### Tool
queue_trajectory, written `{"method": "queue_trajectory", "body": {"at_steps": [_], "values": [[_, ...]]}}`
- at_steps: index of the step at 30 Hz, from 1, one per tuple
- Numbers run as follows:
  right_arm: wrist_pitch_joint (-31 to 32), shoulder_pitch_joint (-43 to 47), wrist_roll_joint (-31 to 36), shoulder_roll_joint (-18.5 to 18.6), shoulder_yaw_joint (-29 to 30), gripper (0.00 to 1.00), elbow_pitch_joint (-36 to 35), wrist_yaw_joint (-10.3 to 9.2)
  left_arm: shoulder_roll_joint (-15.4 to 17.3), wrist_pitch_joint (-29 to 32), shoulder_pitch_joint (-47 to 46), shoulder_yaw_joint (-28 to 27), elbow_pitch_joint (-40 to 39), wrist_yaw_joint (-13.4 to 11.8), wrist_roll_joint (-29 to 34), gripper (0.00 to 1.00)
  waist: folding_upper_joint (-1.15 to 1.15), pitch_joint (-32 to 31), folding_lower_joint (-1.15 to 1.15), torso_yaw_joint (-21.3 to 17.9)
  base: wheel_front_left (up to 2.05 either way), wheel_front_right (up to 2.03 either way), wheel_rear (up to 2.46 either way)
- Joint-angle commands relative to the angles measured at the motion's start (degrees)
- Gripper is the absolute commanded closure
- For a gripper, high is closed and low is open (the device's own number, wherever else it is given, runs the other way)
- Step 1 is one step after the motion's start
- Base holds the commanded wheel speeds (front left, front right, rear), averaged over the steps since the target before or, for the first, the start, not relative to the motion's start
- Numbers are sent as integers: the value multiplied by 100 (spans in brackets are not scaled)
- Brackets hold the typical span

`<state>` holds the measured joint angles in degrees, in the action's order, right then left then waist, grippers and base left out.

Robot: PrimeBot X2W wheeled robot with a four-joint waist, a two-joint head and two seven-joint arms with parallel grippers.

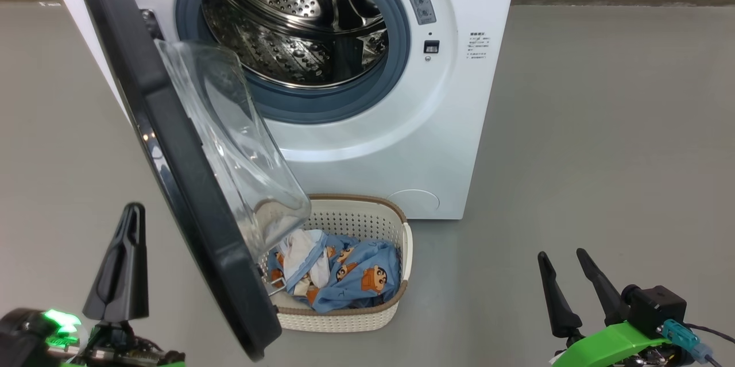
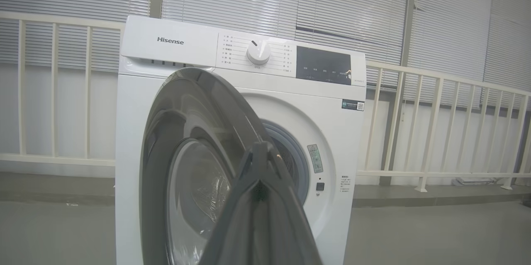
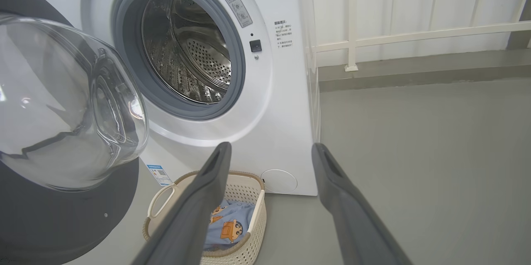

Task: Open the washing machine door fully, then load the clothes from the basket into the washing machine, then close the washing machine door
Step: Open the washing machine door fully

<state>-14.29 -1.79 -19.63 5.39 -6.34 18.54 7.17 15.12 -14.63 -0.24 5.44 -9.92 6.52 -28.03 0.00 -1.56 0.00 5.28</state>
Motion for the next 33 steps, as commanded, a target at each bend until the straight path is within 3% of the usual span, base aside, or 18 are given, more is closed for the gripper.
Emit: {"method": "queue_trajectory", "body": {"at_steps": [1,15,22,33], "values": [[-71,-212,45,31,-141,0,-110,32,72,16,-171,-176,-315,-29,65,100,0,-5,0,-3,0,0,0],[-71,-227,30,-4,-144,0,-139,32,-49,724,-51,807,-979,21,-71,100,0,29,0,-121,0,0,0],[-71,-215,76,-65,-129,0,-168,32,-73,882,17,1243,-714,47,-144,100,0,98,0,-236,0,0,0],[-71,-208,135,-134,-97,0,-170,32,-66,823,-20,1465,461,69,-332,100,0,150,0,-346,0,0,0]]}}
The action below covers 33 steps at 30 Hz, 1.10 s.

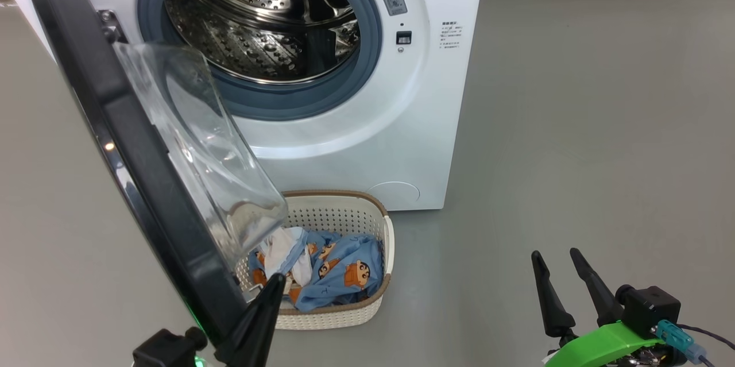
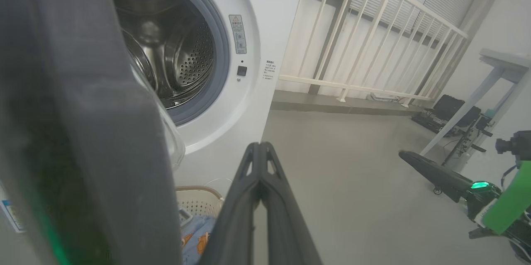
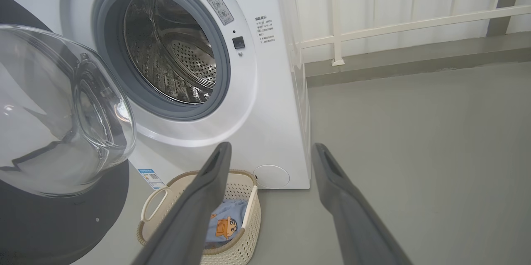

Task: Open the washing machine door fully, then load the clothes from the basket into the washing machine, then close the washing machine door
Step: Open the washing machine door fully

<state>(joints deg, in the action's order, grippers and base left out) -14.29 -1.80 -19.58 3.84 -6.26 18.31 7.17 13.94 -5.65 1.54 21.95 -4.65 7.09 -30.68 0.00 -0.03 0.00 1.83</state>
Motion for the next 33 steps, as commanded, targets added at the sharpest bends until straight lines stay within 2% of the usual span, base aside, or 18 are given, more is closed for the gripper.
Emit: {"method": "queue_trajectory", "body": {"at_steps": [1,8,20,33], "values": [[-71,-205,134,20,-100,0,-146,32,45,-99,-228,-194,37,13,-90,100,0,-6,0,-3,0,0,0],[-71,-216,143,9,-92,0,-129,32,88,-279,-448,-473,602,-24,-253,100,0,-29,0,35,0,0,0],[-71,-228,123,-9,-108,0,-90,32,213,-402,-548,-808,912,-115,-452,100,0,-34,0,196,0,0,0],[-71,-223,97,-27,-125,0,-25,32,395,-425,-422,-1009,964,-214,-567,100,0,-23,0,719,0,0,0]]}}
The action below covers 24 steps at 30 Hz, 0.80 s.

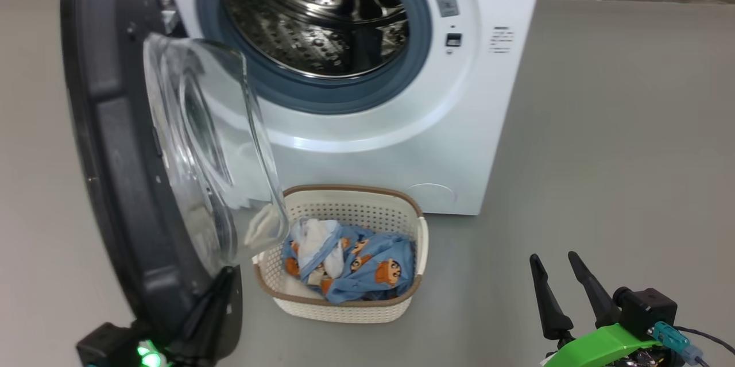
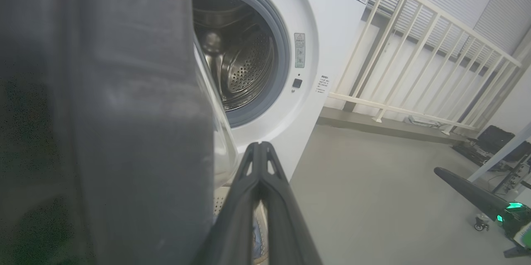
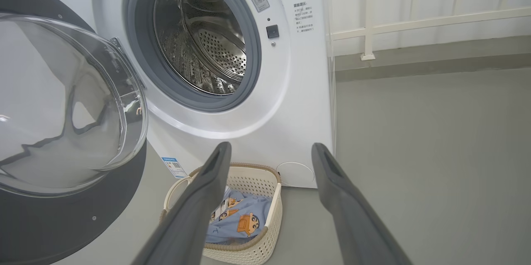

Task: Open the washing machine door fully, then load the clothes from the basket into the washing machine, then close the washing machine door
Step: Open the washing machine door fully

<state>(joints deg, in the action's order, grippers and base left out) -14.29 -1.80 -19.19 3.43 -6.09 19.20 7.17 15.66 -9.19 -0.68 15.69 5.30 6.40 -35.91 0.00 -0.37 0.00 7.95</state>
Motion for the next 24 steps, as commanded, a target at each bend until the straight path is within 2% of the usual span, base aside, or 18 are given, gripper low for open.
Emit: {"method": "queue_trajectory", "body": {"at_steps": [1,14,24], "values": [[-71,-230,59,11,-143,0,-111,32,247,-67,-200,-403,-23,-151,-49,100,0,18,0,158,0,0,0],[-71,-309,68,-22,-143,0,-32,32,547,-55,-376,-765,270,-286,-176,100,0,57,0,700,0,0,0],[-71,-426,151,-45,-126,0,2,32,895,-8,-944,-1025,974,-220,-303,100,0,212,0,1044,0,0,0]]}}
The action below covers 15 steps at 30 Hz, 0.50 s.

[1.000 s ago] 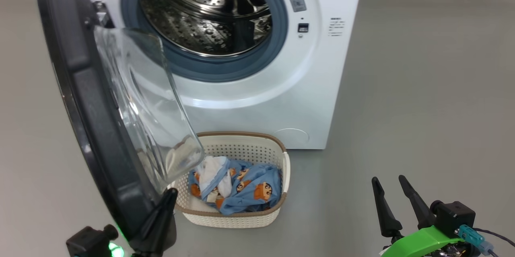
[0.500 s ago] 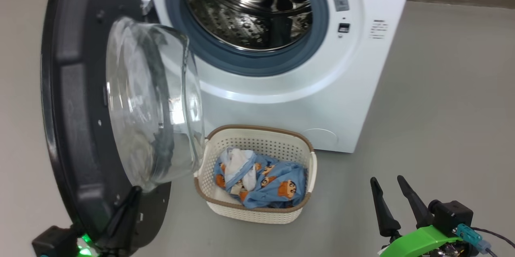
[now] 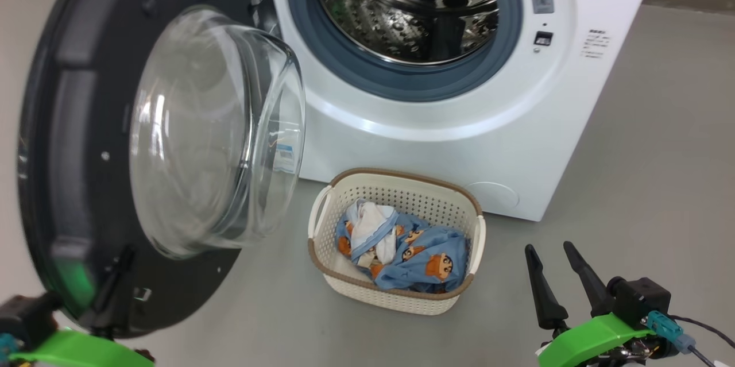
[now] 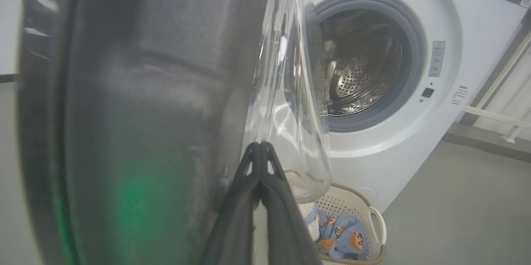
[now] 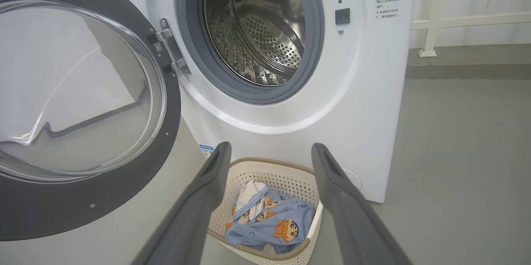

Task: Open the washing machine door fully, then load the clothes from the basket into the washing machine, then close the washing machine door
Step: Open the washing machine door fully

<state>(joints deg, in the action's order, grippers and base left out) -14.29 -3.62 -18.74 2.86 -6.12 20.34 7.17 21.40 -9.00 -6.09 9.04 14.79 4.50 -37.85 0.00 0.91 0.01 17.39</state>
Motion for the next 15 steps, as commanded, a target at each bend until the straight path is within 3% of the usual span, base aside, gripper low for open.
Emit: {"method": "queue_trajectory", "body": {"at_steps": [1,15], "values": [[-71,-244,106,13,-123,0,-113,32,322,-27,-403,-360,24,-30,-108,100,0,84,-1,100,0,0,0],[-71,-547,167,3,-43,0,-123,32,995,-78,-1412,-319,1328,235,-150,100,0,522,-1,520,0,0,0]]}}
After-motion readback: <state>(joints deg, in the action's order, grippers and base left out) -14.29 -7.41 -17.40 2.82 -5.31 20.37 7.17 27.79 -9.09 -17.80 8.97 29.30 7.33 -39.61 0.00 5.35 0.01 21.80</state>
